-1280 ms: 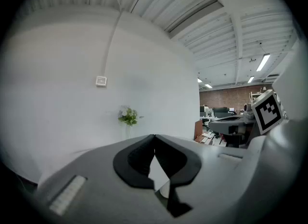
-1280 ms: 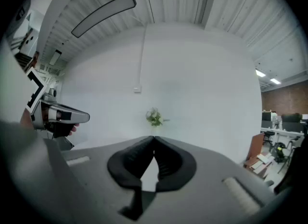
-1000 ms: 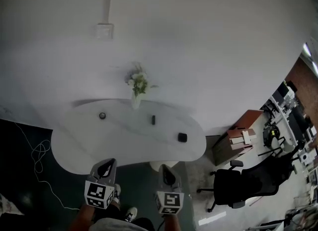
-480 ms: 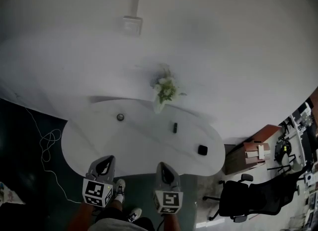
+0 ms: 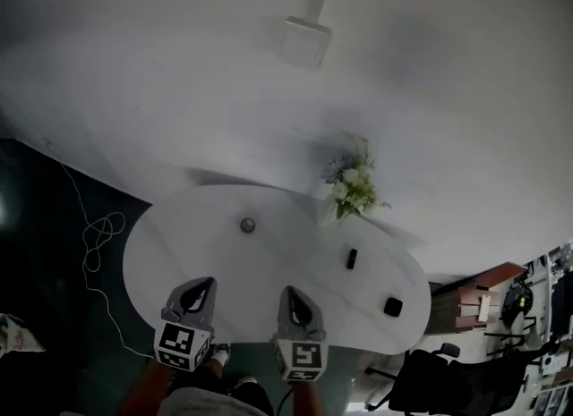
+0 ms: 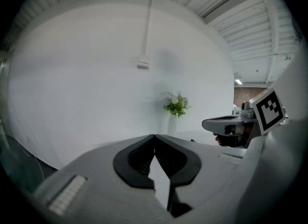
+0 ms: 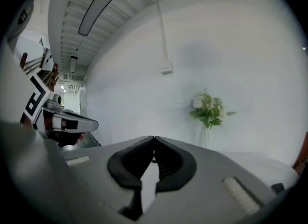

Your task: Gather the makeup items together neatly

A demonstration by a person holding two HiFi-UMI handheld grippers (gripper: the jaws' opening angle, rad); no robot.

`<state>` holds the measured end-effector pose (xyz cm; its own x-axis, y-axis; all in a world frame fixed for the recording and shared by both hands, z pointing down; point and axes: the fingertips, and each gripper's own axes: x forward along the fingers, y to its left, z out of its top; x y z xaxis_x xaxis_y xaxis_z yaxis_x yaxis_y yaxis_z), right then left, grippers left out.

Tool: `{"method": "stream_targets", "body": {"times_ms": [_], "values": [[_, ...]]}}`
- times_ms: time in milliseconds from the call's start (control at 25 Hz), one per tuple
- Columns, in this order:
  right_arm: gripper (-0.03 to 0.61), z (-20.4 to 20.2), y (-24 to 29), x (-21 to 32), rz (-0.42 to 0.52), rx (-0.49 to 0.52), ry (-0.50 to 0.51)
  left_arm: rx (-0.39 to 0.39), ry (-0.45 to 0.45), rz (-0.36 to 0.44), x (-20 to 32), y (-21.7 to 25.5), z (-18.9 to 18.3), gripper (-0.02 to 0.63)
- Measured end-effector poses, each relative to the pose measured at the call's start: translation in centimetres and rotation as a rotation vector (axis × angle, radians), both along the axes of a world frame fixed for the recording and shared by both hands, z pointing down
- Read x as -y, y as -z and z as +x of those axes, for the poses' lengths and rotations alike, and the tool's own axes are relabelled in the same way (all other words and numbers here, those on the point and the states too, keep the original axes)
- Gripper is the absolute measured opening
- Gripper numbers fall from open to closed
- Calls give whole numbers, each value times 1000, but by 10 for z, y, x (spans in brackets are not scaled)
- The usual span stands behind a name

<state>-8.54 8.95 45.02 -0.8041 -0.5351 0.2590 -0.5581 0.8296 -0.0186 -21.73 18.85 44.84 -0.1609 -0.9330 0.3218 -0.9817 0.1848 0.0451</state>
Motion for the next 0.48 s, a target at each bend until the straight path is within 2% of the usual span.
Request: {"method": "stream_targets", "body": {"times_ms": [480], "values": [[5,-91,-49,54,-56,-76,62,-52,21,-58,47,-43,-73,11]]}}
